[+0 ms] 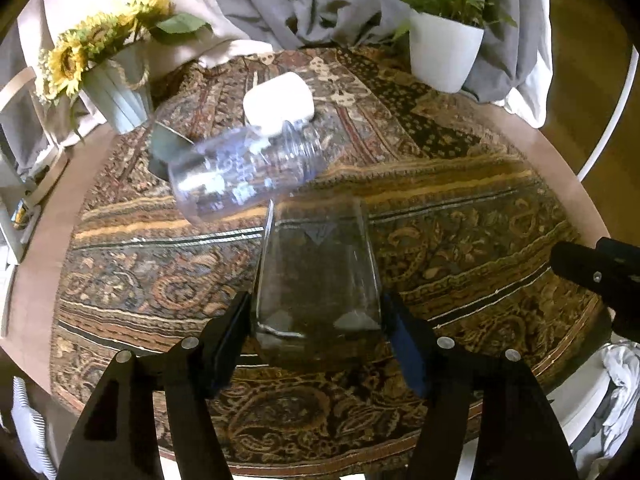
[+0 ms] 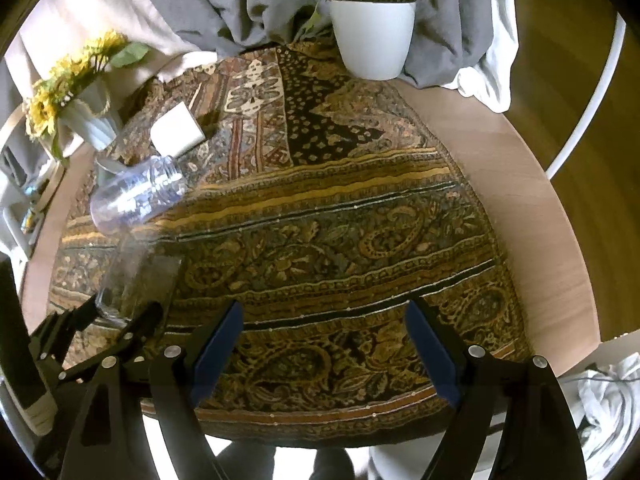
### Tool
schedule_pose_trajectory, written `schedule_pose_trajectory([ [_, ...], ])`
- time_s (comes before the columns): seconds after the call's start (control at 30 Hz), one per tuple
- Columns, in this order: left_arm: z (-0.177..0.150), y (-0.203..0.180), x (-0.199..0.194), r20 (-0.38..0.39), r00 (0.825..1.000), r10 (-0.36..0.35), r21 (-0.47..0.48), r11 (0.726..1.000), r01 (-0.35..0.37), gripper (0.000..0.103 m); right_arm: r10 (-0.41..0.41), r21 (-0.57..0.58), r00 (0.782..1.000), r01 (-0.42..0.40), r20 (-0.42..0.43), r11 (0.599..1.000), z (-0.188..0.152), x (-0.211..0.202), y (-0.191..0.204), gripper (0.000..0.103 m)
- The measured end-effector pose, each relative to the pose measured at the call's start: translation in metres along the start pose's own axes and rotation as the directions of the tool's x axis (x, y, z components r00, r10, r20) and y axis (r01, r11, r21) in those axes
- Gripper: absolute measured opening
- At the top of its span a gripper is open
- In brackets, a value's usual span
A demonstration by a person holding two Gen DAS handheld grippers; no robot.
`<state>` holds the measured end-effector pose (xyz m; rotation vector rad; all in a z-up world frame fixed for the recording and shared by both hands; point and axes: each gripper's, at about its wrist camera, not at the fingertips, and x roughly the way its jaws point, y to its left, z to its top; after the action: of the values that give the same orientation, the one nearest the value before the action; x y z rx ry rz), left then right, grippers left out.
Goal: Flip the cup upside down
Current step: 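Lower the inverted glass onto the rug beside the plastic bottle, then open the right gripper and pull it back from the glass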
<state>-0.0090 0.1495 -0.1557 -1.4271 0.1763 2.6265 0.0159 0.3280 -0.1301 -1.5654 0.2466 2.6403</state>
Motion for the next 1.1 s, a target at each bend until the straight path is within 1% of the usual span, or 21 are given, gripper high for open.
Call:
schedule_pose_trajectory([
  [0.27, 0.02, 0.006, -0.009, -0.008, 1.0, -0.016, -0.023, 1.0, 0.016, 0.066, 0.046, 0.027, 0.998, -0.047, 0.044, 0.999, 0.012, -0.014, 0.001, 0.083],
  [0.4, 0.032, 0.009, -0.003, -0.035, 0.999, -0.021, -0.036, 0.999, 0.02, 0.066, 0.059, 0.029, 0.996, -0.061, 0.062, 0.998, 0.018, -0.017, 0.002, 0.083],
  [0.7, 0.059, 0.01, 0.014, -0.075, 0.997, -0.024, -0.049, 0.999, 0.02, 0.066, 0.079, 0.048, 0.994, -0.082, 0.074, 0.995, 0.029, -0.016, 0.006, 0.083],
  [0.9, 0.067, 0.01, 0.021, -0.092, 0.995, -0.026, -0.056, 0.998, 0.021, 0.066, 0.074, 0.054, 0.993, -0.079, 0.092, 0.995, 0.035, -0.019, 0.006, 0.083],
  [0.93, 0.068, 0.01, 0.022, -0.095, 0.995, -0.025, -0.056, 0.998, 0.02, 0.067, 0.07, 0.054, 0.993, -0.076, 0.093, 0.996, 0.036, -0.019, 0.006, 0.083],
  [1.0, 0.068, 0.011, 0.023, -0.103, 0.994, -0.029, -0.058, 0.998, 0.023, 0.08, 0.068, 0.058, 0.993, -0.073, 0.095, 0.996, 0.037, -0.02, 0.007, 0.083],
  [1.03, 0.069, 0.011, 0.022, -0.093, 0.995, -0.039, -0.057, 0.998, 0.034, 0.083, 0.065, 0.06, 0.993, -0.071, 0.095, 0.996, 0.037, -0.02, 0.007, 0.083],
  [1.07, 0.069, 0.011, 0.02, -0.085, 0.996, -0.038, -0.057, 0.998, 0.033, 0.088, 0.064, 0.06, 0.993, -0.07, 0.096, 0.996, 0.037, -0.021, 0.008, 0.083],
  [1.1, 0.07, 0.012, 0.017, -0.07, 0.997, -0.039, -0.054, 0.998, 0.035, 0.09, 0.061, 0.06, 0.993, -0.067, 0.098, 0.996, 0.037, -0.022, 0.009, 0.083],
])
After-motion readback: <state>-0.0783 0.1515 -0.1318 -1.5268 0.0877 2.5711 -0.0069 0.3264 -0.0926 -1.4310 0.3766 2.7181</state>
